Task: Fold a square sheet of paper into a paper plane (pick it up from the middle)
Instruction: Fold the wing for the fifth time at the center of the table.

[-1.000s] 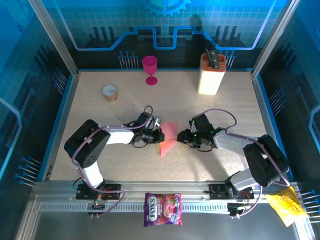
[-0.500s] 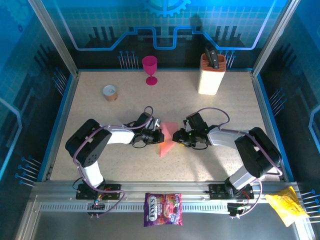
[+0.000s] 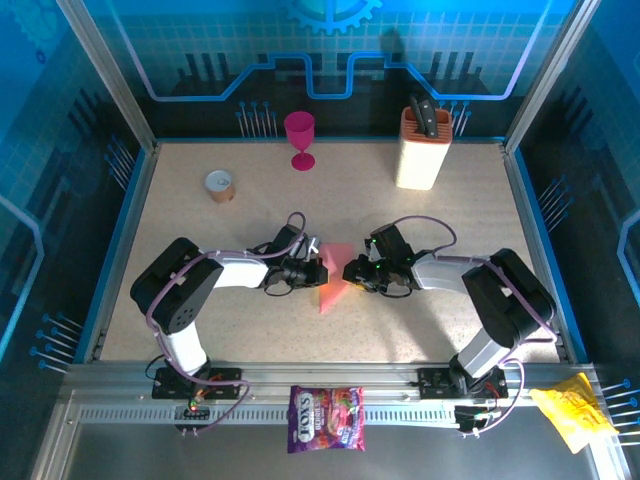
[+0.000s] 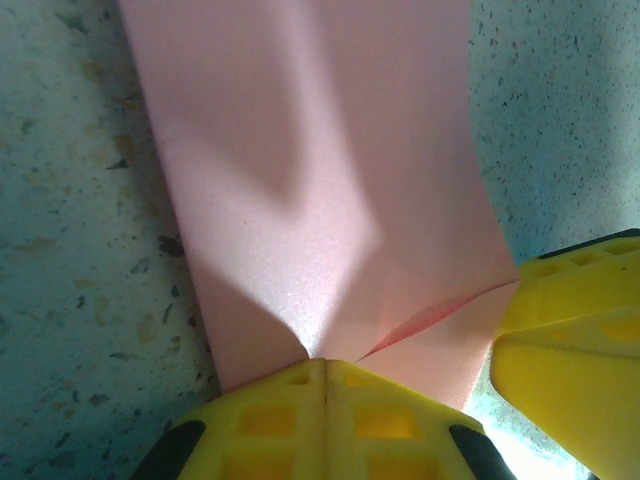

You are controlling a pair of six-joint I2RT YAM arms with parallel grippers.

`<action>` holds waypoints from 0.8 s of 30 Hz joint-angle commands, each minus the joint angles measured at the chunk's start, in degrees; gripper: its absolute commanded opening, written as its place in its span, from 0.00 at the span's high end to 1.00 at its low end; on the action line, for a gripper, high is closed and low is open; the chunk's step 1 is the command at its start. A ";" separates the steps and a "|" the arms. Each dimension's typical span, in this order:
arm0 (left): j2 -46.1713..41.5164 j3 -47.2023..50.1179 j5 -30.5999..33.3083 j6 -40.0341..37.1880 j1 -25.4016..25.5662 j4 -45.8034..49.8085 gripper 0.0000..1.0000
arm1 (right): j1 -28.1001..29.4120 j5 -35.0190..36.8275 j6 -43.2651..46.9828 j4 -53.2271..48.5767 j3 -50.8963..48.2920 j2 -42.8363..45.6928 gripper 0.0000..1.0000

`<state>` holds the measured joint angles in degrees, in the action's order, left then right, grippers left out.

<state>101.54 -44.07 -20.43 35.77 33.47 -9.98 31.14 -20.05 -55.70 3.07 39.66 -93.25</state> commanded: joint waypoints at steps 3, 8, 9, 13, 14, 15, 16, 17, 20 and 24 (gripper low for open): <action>1.03 1.10 -1.02 -1.84 -0.64 -0.30 0.94 | 0.22 -1.14 -0.77 0.84 1.36 -2.21 0.80; 0.31 0.41 -1.09 -2.27 -1.21 0.82 0.94 | 0.07 -0.43 -0.76 0.01 0.93 -1.69 0.88; 0.17 0.31 -1.16 -2.44 -1.24 1.09 0.94 | 0.11 -0.35 -0.69 0.09 0.69 -1.39 0.88; 0.00 -0.11 -0.93 -3.07 -1.47 2.11 0.94 | -0.11 0.13 -0.68 -0.21 0.24 -0.61 0.97; -0.21 -0.22 -0.93 -3.23 -1.63 2.31 0.94 | -0.11 0.15 -0.72 -0.32 0.28 -0.51 0.99; -0.59 -0.22 -0.85 -3.50 -1.74 2.46 0.94 | -0.15 0.13 -0.69 -0.19 0.32 -0.41 1.00; -1.39 -0.22 -0.58 -3.69 -1.83 2.56 0.92 | -0.01 0.15 -0.89 -0.37 0.28 -0.15 1.00; -2.45 -0.02 -0.17 -4.06 -1.78 2.79 0.90 | 0.06 0.29 -1.14 -0.43 0.28 0.15 1.00; -7.01 1.19 1.94 -4.38 -1.50 2.87 0.75 | 0.82 1.84 -1.62 -2.20 0.81 1.42 1.00; -14.40 2.61 9.85 -7.35 2.84 6.60 0.56 | 2.19 4.81 -2.00 -5.70 1.72 3.61 1.00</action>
<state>91.92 -42.41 -16.27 31.70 33.52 -6.79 31.81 -17.98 -57.01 1.21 39.90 -91.94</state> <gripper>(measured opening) 0.420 0.048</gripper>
